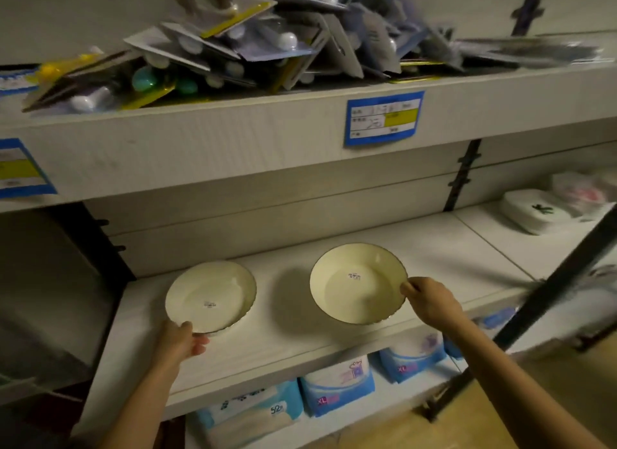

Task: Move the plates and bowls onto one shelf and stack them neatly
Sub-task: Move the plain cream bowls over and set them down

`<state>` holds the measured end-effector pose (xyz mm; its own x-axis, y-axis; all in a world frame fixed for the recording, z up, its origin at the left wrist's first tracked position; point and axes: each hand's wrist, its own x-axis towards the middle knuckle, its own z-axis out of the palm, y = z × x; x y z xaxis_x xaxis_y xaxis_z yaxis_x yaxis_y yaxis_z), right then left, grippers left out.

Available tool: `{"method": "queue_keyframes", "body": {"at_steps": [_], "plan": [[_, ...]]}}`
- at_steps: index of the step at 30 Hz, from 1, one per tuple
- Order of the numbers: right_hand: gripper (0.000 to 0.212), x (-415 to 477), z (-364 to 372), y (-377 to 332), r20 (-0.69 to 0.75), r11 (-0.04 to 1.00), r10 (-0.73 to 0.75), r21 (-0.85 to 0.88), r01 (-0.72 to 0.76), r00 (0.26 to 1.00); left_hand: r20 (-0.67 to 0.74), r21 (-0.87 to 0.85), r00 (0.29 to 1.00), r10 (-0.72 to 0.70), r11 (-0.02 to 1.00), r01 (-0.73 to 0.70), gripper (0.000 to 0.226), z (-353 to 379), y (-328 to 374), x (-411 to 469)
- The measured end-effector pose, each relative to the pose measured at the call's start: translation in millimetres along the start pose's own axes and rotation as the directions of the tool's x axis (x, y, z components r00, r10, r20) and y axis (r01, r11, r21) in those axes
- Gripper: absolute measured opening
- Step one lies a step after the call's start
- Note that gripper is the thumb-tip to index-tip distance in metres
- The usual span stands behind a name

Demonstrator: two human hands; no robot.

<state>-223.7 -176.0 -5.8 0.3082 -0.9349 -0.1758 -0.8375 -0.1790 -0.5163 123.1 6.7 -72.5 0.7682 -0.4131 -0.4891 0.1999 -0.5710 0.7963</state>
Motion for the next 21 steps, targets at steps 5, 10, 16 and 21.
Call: {"method": "queue_keyframes", "body": {"at_steps": [5,10,16,21], "plan": [[0.039,-17,-28,34,-0.031,0.998,0.014,0.058,-0.012,0.999,0.096,0.126,0.978,0.187,0.972,-0.198,0.041,14,22,-44],[0.032,-42,-55,77,-0.054,0.985,0.074,0.159,-0.065,0.996,0.241,0.133,0.924,0.296,0.933,-0.334,0.027,50,50,-107],[0.034,-78,-108,156,-0.122,0.981,0.106,0.175,-0.083,0.987,0.400,0.226,0.864,0.304,0.881,-0.415,0.022,123,64,-173],[0.035,-101,-152,233,-0.161,0.976,0.151,0.179,-0.122,0.975,0.500,0.245,0.802,0.327,0.835,-0.493,0.017,195,72,-237]]}}
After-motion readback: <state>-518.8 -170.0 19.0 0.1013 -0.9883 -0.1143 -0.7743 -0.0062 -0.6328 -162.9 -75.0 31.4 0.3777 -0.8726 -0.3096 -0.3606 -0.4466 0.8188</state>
